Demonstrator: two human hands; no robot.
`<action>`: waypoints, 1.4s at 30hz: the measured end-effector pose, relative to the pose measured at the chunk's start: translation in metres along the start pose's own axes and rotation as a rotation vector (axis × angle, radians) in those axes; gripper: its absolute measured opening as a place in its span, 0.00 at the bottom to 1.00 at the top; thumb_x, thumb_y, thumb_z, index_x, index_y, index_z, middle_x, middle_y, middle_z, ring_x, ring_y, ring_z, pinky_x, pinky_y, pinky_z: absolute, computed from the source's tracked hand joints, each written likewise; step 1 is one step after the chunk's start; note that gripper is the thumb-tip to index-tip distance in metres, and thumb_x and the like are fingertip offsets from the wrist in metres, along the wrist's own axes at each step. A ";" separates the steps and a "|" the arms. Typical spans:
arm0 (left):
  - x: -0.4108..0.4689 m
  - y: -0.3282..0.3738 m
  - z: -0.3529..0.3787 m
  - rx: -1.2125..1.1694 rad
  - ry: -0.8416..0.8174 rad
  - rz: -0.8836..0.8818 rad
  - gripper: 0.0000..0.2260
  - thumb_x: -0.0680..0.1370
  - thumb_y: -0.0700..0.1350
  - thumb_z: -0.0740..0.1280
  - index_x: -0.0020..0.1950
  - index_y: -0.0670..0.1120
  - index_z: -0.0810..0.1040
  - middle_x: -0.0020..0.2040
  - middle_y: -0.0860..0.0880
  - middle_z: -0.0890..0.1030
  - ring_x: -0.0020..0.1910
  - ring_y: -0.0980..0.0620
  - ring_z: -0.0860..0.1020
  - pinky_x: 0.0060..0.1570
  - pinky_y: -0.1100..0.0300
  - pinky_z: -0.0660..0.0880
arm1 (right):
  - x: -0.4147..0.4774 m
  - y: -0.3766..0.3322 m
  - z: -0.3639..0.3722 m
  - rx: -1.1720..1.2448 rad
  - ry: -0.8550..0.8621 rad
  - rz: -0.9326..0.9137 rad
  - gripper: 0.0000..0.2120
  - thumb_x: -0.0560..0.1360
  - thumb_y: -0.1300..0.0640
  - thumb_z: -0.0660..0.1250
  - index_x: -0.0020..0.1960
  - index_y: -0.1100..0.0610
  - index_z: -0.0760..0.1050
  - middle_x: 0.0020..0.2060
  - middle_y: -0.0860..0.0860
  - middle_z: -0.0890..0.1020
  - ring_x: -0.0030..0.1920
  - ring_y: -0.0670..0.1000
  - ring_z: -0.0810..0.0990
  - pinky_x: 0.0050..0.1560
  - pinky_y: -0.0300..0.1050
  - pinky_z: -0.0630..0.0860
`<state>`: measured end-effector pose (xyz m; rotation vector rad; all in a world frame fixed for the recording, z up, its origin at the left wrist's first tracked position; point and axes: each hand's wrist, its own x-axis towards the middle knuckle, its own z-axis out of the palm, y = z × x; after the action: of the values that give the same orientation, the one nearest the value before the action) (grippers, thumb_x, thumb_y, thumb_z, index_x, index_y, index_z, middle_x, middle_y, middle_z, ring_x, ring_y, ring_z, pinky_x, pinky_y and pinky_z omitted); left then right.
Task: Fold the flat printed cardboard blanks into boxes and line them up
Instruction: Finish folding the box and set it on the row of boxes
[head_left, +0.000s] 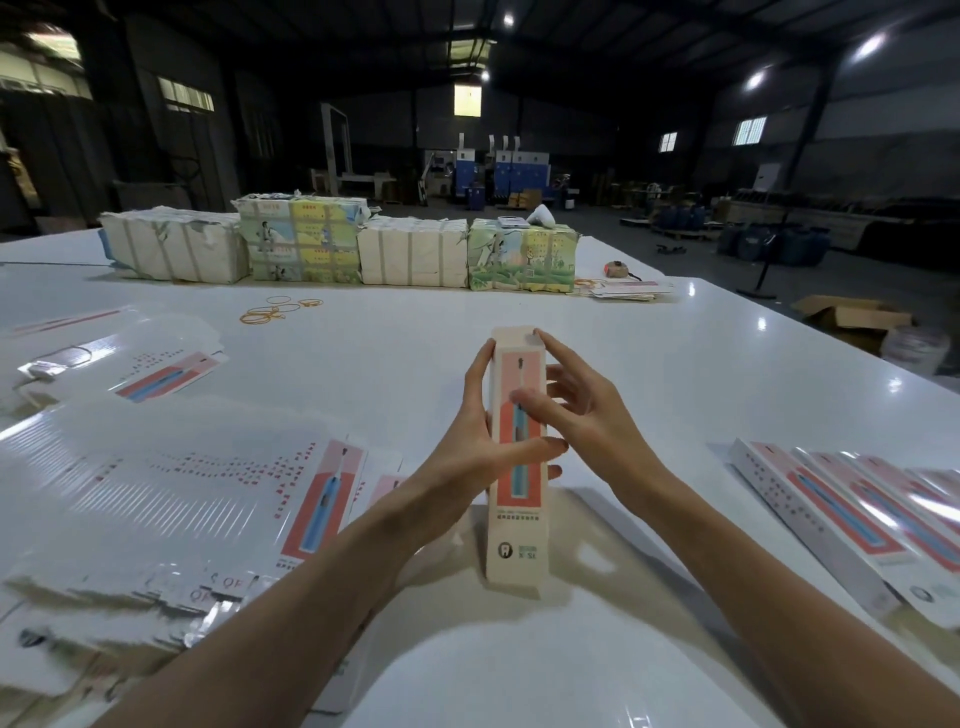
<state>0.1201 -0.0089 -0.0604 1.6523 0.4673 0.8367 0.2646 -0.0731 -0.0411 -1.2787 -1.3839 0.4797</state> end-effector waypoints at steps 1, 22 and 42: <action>0.000 0.001 0.000 -0.008 0.013 -0.011 0.49 0.66 0.49 0.79 0.76 0.72 0.51 0.69 0.57 0.70 0.60 0.46 0.82 0.49 0.55 0.85 | 0.000 0.001 0.001 0.001 -0.007 -0.009 0.33 0.76 0.44 0.71 0.78 0.38 0.64 0.55 0.41 0.83 0.57 0.42 0.84 0.45 0.41 0.85; -0.002 -0.007 -0.001 0.005 -0.091 -0.136 0.41 0.71 0.42 0.81 0.69 0.69 0.59 0.61 0.50 0.77 0.50 0.51 0.87 0.42 0.58 0.84 | 0.009 0.018 -0.008 0.123 0.160 0.148 0.11 0.86 0.54 0.63 0.67 0.51 0.76 0.45 0.47 0.87 0.51 0.57 0.87 0.44 0.47 0.85; -0.003 -0.010 -0.006 0.041 -0.141 -0.059 0.41 0.72 0.44 0.79 0.70 0.70 0.56 0.63 0.50 0.75 0.49 0.48 0.88 0.42 0.58 0.84 | 0.010 0.006 -0.015 0.249 0.137 0.184 0.07 0.81 0.55 0.71 0.53 0.55 0.87 0.48 0.53 0.89 0.51 0.56 0.88 0.43 0.47 0.85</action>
<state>0.1153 -0.0048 -0.0700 1.7145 0.4351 0.6653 0.2829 -0.0681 -0.0373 -1.2144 -1.0615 0.6563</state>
